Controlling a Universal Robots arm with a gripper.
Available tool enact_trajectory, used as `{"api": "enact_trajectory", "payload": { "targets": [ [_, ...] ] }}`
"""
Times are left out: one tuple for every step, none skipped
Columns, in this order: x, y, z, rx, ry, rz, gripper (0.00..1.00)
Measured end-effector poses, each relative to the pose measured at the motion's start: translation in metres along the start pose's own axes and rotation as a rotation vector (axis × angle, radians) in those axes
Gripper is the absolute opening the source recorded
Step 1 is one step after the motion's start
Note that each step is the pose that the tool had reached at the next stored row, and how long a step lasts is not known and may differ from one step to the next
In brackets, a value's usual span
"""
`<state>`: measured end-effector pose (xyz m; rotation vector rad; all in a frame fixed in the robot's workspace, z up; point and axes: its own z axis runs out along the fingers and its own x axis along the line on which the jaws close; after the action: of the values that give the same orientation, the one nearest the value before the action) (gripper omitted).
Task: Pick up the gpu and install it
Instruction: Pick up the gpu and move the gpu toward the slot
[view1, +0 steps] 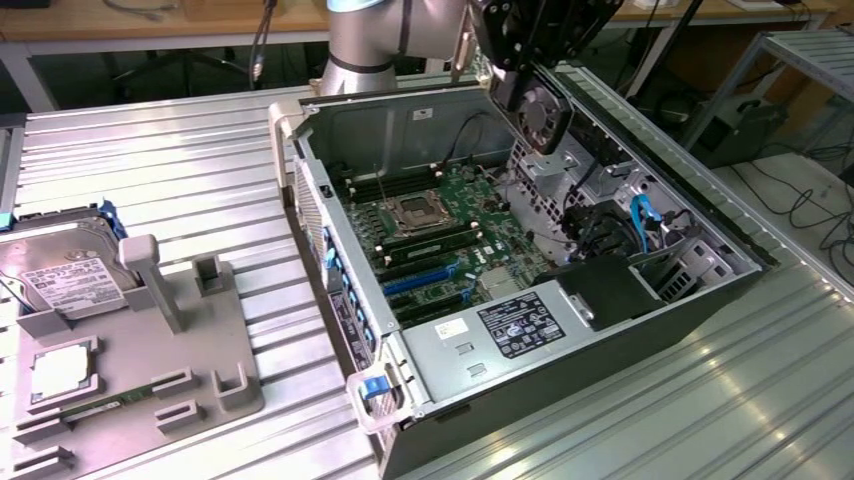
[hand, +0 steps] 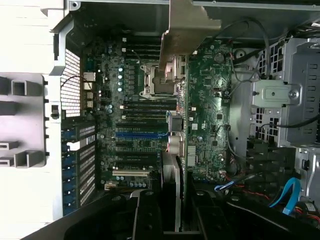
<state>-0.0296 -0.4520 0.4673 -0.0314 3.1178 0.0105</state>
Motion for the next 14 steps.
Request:
{"api": "enact_trajectory", "payload": {
  "targets": [
    [-0.003, 0.0, 0.0002, 0.0001, 0.0, 0.0, 0.28],
    [-0.007, -0.0001, 0.0005, 0.0, 0.0, 0.0, 0.28],
    [-0.01, -0.0002, 0.0007, -0.0001, 0.0, 0.0, 0.28],
    [-0.013, -0.0003, 0.0008, 0.0, 0.0, 0.0, 0.28],
    [-0.014, -0.0003, 0.0007, 0.0002, 0.0, 0.0, 0.28],
    [-0.014, -0.0003, 0.0007, 0.0002, 0.0, 0.0, 0.28],
    [-0.014, -0.0003, 0.0008, 0.0002, 0.0, 0.0, 0.28],
    [-0.014, -0.0003, 0.0008, 0.0001, 0.0, 0.0, 0.28],
    [-0.014, -0.0003, 0.0008, 0.0001, 0.0, 0.0, 0.28],
    [-0.014, -0.0003, 0.0008, 0.0001, 0.0, 0.0, 0.28],
    [-0.014, -0.0003, 0.0008, 0.0001, 0.0, 0.0, 0.28],
    [-0.014, -0.0003, 0.0008, 0.0001, 0.0, 0.0, 0.28],
    [-0.014, -0.0003, 0.0008, 0.0001, 0.0, 0.0, 0.28],
    [-0.014, -0.0003, 0.0008, 0.0001, 0.0, 0.0, 0.28]
  ]
}}
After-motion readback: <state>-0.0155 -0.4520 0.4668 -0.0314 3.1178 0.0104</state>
